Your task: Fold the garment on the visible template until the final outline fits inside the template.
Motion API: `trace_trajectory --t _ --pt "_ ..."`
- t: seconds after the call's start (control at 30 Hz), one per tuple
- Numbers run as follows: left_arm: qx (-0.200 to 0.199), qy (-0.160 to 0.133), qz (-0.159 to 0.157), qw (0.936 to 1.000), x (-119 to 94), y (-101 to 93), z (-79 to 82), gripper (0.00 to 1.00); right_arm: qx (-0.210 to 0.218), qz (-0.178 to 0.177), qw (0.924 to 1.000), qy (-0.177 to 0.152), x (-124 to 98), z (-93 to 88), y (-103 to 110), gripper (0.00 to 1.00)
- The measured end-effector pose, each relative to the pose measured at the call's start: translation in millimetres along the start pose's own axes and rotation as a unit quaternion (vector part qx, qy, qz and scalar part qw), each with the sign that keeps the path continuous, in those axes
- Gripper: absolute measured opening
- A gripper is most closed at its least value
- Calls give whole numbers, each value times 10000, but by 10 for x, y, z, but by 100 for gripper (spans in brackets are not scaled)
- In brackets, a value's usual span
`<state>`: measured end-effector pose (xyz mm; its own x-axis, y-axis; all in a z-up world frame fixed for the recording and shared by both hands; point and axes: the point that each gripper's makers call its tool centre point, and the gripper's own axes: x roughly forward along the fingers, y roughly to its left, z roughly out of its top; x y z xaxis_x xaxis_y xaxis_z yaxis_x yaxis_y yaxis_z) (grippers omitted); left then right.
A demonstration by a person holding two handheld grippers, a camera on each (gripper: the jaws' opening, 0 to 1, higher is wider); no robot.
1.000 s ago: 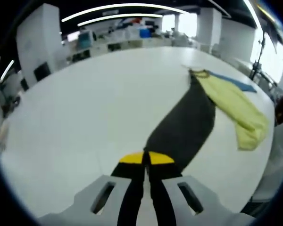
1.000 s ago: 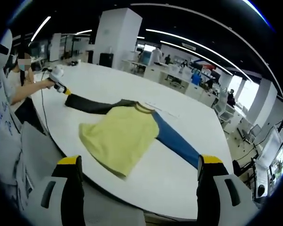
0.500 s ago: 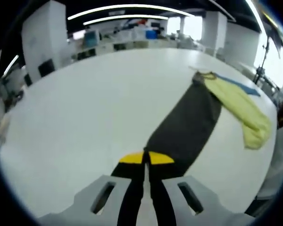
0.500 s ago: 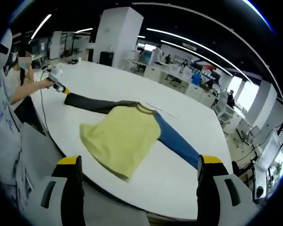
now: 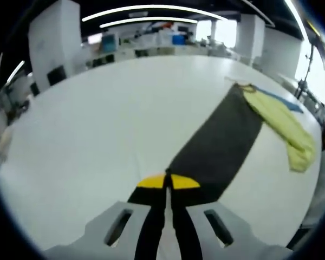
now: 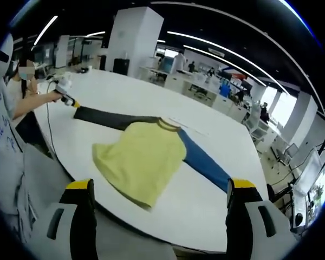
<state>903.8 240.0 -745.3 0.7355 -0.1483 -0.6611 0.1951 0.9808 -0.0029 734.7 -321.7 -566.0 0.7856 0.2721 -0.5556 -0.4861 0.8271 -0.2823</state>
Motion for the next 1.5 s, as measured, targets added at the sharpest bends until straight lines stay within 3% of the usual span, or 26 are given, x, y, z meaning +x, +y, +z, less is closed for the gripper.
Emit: trace_trajectory --t 0.63,1.5 --pt "204 93 86 9997 189 219 93 0 3 -91 9999 117 17 35 15 100" --pt "173 291 101 9994 376 359 -7 0 -7 -64 9998 213 57 43 41 100"
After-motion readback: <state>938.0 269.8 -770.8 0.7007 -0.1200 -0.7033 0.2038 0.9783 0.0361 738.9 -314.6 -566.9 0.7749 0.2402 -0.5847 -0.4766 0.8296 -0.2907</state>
